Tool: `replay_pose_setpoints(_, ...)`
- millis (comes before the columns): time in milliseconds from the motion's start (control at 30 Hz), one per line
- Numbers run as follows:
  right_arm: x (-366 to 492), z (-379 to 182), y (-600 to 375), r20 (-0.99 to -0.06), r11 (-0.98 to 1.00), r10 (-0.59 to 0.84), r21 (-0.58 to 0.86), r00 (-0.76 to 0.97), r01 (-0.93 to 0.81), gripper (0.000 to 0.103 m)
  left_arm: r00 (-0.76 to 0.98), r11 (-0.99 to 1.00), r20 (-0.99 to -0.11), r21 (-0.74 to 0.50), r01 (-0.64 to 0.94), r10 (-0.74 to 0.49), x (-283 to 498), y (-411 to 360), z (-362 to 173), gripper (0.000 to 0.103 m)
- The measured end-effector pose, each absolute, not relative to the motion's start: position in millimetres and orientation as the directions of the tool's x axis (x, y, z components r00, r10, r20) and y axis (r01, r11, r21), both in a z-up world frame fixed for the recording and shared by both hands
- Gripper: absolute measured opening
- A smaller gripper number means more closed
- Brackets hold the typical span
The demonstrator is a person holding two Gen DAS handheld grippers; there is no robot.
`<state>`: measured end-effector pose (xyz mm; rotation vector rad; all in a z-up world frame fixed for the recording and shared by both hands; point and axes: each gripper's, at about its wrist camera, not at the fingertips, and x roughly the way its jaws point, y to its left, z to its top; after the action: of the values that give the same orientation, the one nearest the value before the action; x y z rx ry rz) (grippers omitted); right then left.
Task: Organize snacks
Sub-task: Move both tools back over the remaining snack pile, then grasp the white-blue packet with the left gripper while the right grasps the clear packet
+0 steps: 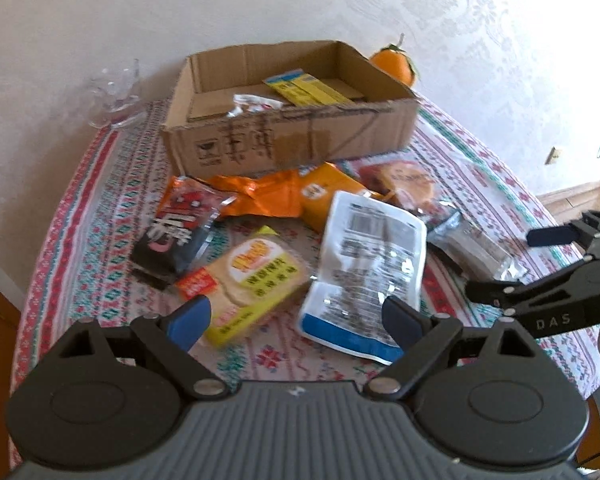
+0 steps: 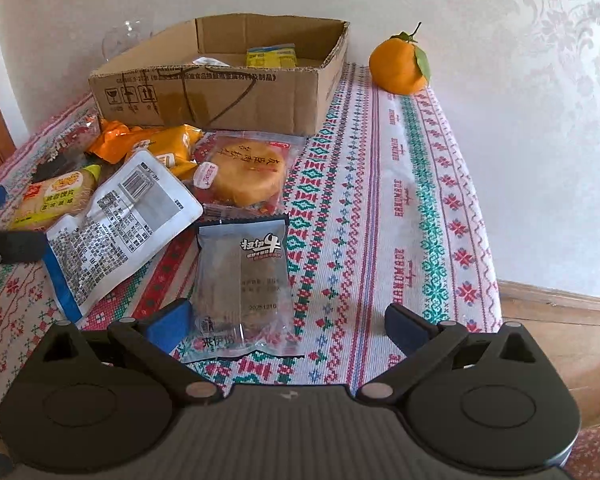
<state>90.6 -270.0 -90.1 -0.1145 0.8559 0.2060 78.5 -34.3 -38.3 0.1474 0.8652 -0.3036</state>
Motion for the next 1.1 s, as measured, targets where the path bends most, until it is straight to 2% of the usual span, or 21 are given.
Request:
replay_pose_setpoints(567,91,-88,-275,-0.756,0.946,0.197,-0.02,0.624,-0.323,0.103,0.575,0.937,-0.779,-0.044,0.346,-0.249,78,-67,-54,0.092)
replay_pose_setpoints(800,87,-87,-275,-0.756,0.945,0.2,-0.021,0.624,-0.327,0.103,0.522,0.936,-0.798,-0.142,0.322,-0.301,83,-64,-62,0.092)
replay_pose_setpoints(933,86,-87,-275,-0.755,0.944,0.202,-0.02,0.624,-0.329,0.103,0.461,0.903,-0.798,-0.229,0.363,-0.388,77,-64,-57,0.091)
replay_pose_setpoints(1100,85,-85,-277,-0.765,0.942,0.2,-0.021,0.613,-0.335,0.103,0.48,0.918,-0.801,-0.206,0.338,-0.357,78,-66,-56,0.092)
